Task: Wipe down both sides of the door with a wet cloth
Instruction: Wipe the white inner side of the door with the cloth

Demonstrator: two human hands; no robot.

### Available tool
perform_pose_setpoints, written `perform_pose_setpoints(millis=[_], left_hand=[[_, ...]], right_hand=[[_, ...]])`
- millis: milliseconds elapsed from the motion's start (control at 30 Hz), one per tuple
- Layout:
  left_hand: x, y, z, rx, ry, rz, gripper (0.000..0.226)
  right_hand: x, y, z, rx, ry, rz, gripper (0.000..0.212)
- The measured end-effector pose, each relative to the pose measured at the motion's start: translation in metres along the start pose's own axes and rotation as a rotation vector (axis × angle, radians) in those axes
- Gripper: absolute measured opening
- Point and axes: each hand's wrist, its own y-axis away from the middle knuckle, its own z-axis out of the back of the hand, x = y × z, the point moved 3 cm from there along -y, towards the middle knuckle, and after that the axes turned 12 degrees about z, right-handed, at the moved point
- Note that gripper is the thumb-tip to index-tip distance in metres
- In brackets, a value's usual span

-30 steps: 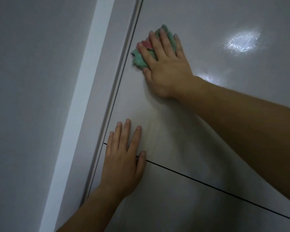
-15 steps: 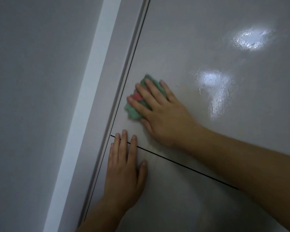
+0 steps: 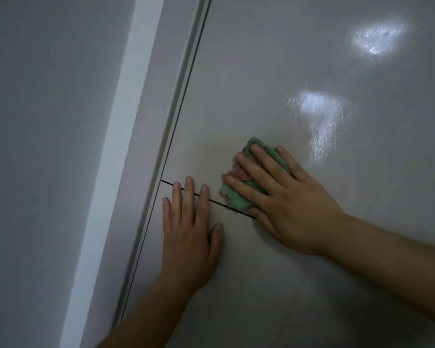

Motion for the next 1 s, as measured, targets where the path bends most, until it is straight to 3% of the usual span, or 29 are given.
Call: perform_pose_setpoints(millis=[67,233,367,567,700,833,1000], left_hand=[[0.004,0.003,0.001,0.000,0.009,-0.016,0.072],[0.012,0.014,-0.004,0.010,0.035,0.020,0.076],[0.020,0.028,-0.008,0.042,0.053,0.065,0.078],[0.022,0.032,-0.009,0.019,0.058,0.087,0.076],[0.010,0.032,-0.006,0.007,0.004,0.098,0.076],[-0.024,0.027,-0.004,0.007,0.001,-0.044,0.073],[-0.068,0.025,-0.008,-0.010,-0.010,-0.210,0.070]], right_hand=[[-0.008,-0.001,0.003,-0.008,0.014,0.018,0.061],[-0.014,-0.035,0.005,-0.075,0.027,-0.189,0.062],[0.029,-0.034,-0.009,-0.038,-0.020,-0.086,0.061],[0.032,-0.096,-0.006,0.008,-0.022,-0.050,0.064],[0.031,-0.028,-0.008,-0.039,-0.040,-0.110,0.060],[0.021,0.070,-0.003,-0.037,-0.051,-0.187,0.061],[-0.027,0.071,0.007,-0.137,-0.011,-0.444,0.060]])
